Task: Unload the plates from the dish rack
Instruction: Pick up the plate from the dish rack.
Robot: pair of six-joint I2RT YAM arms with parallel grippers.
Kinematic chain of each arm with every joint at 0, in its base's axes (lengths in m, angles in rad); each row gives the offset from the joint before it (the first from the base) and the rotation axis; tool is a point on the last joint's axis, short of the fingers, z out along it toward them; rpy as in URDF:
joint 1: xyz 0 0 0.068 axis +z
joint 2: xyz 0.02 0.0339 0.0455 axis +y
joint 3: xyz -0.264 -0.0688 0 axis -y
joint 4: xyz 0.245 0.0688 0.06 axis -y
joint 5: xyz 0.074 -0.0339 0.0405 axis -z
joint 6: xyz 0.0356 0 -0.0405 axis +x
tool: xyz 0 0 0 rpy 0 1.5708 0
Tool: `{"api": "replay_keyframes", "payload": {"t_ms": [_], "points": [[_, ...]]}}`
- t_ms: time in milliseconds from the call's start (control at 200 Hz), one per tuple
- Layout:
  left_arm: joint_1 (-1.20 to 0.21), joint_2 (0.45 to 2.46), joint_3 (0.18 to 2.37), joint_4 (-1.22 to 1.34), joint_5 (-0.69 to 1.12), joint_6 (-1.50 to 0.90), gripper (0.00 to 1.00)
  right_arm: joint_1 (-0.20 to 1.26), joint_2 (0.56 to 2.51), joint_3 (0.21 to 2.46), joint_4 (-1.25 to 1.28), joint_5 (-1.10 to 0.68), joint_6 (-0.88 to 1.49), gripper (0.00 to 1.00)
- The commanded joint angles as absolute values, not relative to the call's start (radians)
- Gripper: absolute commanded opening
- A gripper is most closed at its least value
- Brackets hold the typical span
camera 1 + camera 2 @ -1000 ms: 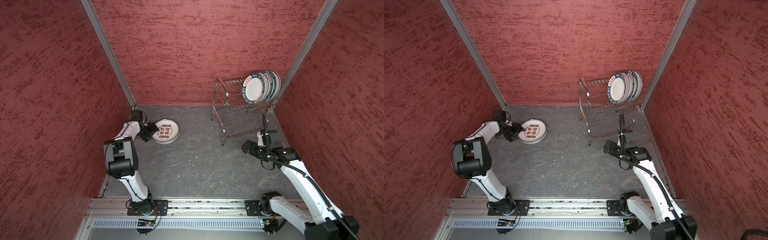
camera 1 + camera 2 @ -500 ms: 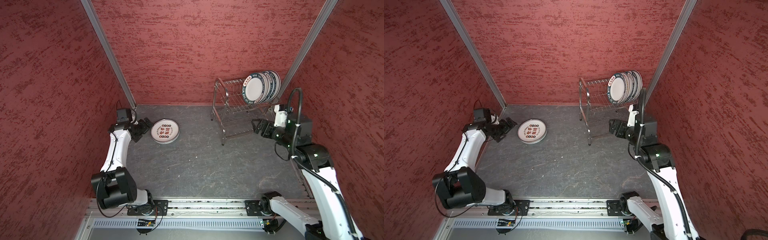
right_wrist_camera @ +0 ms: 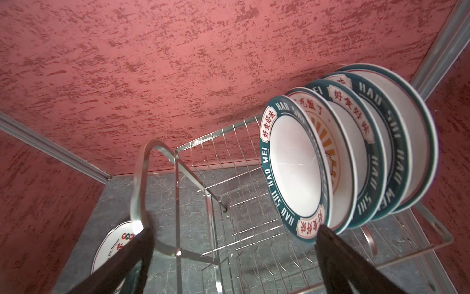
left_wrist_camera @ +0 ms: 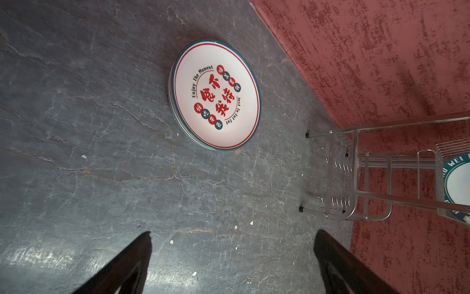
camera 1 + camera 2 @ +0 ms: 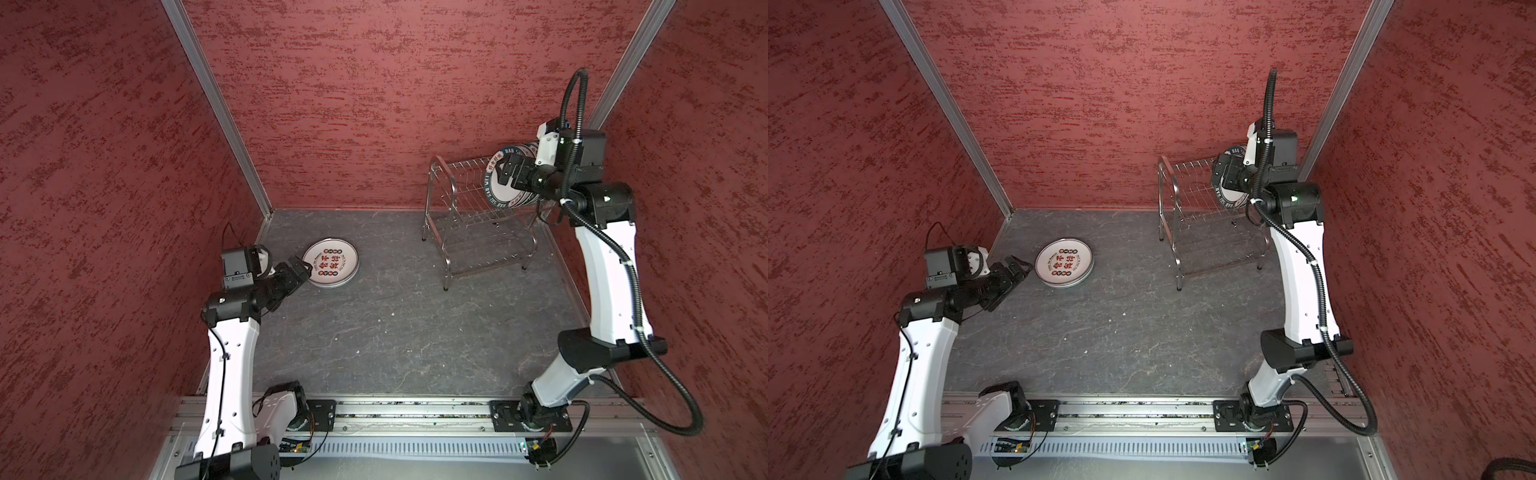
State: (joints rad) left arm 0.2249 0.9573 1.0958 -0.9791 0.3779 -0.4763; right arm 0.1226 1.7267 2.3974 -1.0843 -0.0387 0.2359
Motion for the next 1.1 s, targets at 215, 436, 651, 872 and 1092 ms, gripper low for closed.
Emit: {"api": "replay_keyframes", "payload": {"t_ms": [215, 436, 651, 872, 1092], "points": [[0.207, 1.005, 1.043, -0.981, 0.441, -0.487, 0.99, 0.040, 1.802, 2.502, -1.174, -0.157, 0.213, 0.99], [0.199, 1.019, 1.046, -0.958, 0.453, -0.492, 1.00, 0.015, 1.813, 2.502, -1.158, -0.169, 0.207, 0.99], [0.192, 1.013, 1.032, -0.950, 0.453, -0.498, 0.99, 0.000, 1.839, 2.499, -1.139, -0.183, 0.197, 0.99], [0.190, 1.008, 1.016, -0.946, 0.458, -0.503, 0.99, -0.009, 1.869, 2.500, -1.129, -0.189, 0.191, 0.98], [0.189, 1.005, 1.016, -0.945, 0.464, -0.503, 1.00, -0.009, 1.890, 2.479, -1.110, -0.185, 0.188, 0.90]]}}
